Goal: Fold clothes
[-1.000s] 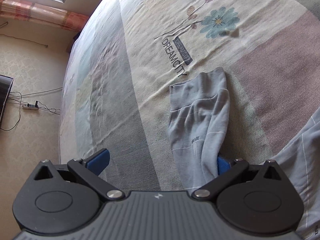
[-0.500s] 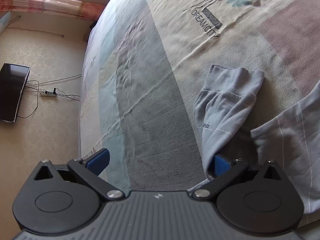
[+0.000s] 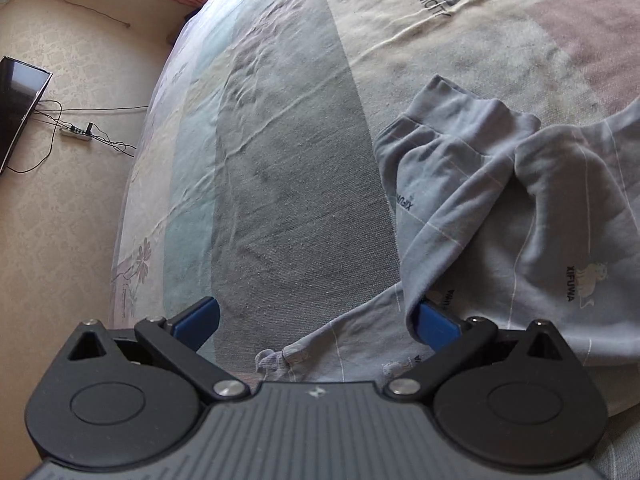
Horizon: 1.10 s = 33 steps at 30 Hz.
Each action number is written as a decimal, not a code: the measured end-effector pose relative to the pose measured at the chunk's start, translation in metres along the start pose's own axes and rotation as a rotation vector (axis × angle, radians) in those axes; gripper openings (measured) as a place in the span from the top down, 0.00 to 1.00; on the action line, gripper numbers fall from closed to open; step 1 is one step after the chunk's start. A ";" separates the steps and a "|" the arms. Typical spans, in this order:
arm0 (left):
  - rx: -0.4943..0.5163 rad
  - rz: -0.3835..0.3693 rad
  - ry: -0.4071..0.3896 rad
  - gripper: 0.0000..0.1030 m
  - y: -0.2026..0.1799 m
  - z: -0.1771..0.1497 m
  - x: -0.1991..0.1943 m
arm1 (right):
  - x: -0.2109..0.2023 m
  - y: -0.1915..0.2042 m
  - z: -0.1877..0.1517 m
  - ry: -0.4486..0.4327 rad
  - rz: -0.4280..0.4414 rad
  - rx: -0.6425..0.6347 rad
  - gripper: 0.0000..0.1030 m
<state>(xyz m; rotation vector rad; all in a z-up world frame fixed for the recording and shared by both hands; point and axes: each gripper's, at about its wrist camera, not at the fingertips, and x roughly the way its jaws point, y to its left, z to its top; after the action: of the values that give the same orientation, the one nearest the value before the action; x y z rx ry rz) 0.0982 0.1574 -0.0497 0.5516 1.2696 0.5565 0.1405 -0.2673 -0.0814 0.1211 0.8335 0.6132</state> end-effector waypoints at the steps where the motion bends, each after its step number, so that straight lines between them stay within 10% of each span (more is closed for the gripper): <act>1: -0.008 -0.008 -0.006 0.00 0.000 0.000 0.000 | 0.001 0.001 0.000 0.005 -0.009 -0.013 0.00; 22: -0.312 -0.253 -0.244 0.01 0.062 -0.063 -0.009 | -0.016 0.101 -0.002 0.069 0.037 -0.223 0.00; 33: -0.149 -0.265 -0.240 0.01 0.019 -0.024 0.022 | -0.015 0.134 0.009 0.057 0.000 -0.254 0.00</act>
<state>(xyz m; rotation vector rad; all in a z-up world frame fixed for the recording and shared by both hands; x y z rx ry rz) 0.0773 0.1882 -0.0583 0.3083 1.0429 0.3481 0.0778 -0.1644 -0.0206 -0.1274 0.8034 0.7196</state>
